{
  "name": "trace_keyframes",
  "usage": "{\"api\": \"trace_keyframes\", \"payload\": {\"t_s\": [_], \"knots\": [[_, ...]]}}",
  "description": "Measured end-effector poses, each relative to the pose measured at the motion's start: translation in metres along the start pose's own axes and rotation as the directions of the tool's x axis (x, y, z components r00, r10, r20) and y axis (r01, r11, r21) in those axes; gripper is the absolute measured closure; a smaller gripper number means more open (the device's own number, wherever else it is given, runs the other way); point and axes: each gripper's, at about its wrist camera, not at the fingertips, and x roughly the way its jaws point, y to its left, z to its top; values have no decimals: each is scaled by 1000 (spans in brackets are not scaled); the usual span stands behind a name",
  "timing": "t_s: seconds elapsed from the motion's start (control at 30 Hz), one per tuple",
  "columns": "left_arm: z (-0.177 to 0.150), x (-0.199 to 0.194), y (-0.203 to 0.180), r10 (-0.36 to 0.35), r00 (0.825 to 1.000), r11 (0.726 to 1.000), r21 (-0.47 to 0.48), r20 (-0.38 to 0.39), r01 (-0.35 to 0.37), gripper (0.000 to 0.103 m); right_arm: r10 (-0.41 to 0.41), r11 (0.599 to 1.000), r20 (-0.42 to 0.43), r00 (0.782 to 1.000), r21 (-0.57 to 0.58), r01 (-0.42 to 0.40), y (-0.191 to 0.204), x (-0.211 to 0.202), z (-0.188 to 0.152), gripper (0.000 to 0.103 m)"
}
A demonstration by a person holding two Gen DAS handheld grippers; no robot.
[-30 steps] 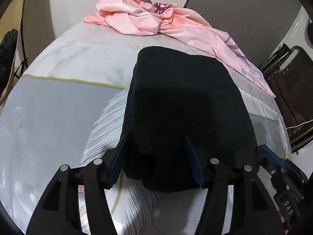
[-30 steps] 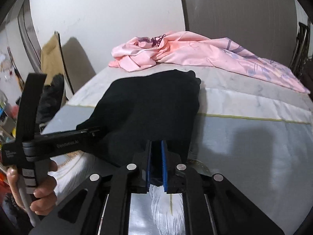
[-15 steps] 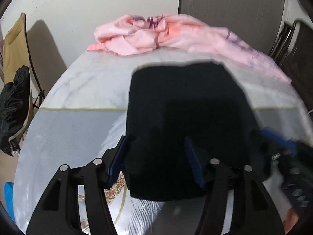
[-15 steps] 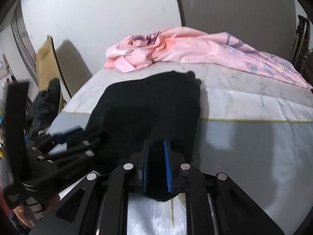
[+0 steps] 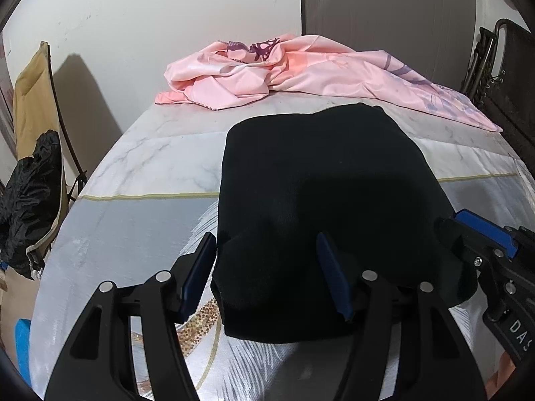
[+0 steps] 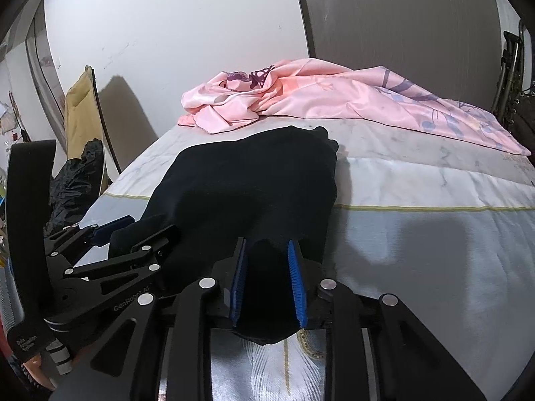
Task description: Fold small clothes
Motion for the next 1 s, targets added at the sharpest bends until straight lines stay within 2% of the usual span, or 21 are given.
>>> {"api": "trace_keyframes", "payload": {"t_s": [0.1,0.13,0.17,0.23,0.33,0.37,0.5,0.53,0.6,0.73,0.87,0.93,1.0], "knots": [[0,-1,-1,11,1000,1000,6,4,-11,42,-26,1000,1,1000,8,26,0,0,-1,70],[-1,-1,-1,15,1000,1000,9,5,-15,42,-58,998,-7,998,25,58,-3,1,-1,53],[-1,-1,-1,17,1000,1000,10,7,-17,43,-62,997,-13,998,53,63,-9,2,-2,43],[-1,-2,-1,14,1000,1000,9,7,-14,42,23,987,-50,998,162,-15,-29,7,-1,40],[-1,-2,-1,14,1000,1000,11,8,-14,42,131,954,-89,987,282,-101,-48,16,-3,39],[-1,-2,-1,14,1000,1000,11,9,-14,42,135,954,-88,987,281,-106,-49,15,-3,39],[-1,-3,-1,14,1000,1000,10,8,-14,42,34,988,-66,997,152,-24,-29,7,1,39],[0,-4,1,12,1000,1000,6,5,-12,42,15,992,-61,998,126,-7,-26,4,2,39],[4,-6,6,0,1000,1000,-13,-4,0,42,-18,996,-45,999,90,22,-22,-1,9,47],[25,-13,26,-49,999,995,-81,-1,49,42,-11,997,-36,999,82,14,-26,-5,30,71],[49,-12,39,-47,999,993,-111,11,48,42,-16,997,6,1000,75,16,-24,-7,64,77],[63,-3,45,-97,995,985,-146,-2,96,41,-15,998,14,1000,64,14,-18,-1,80,78],[69,8,49,-120,993,977,-179,-21,114,41,-14,998,11,1000,56,13,-12,7,94,79]]}}
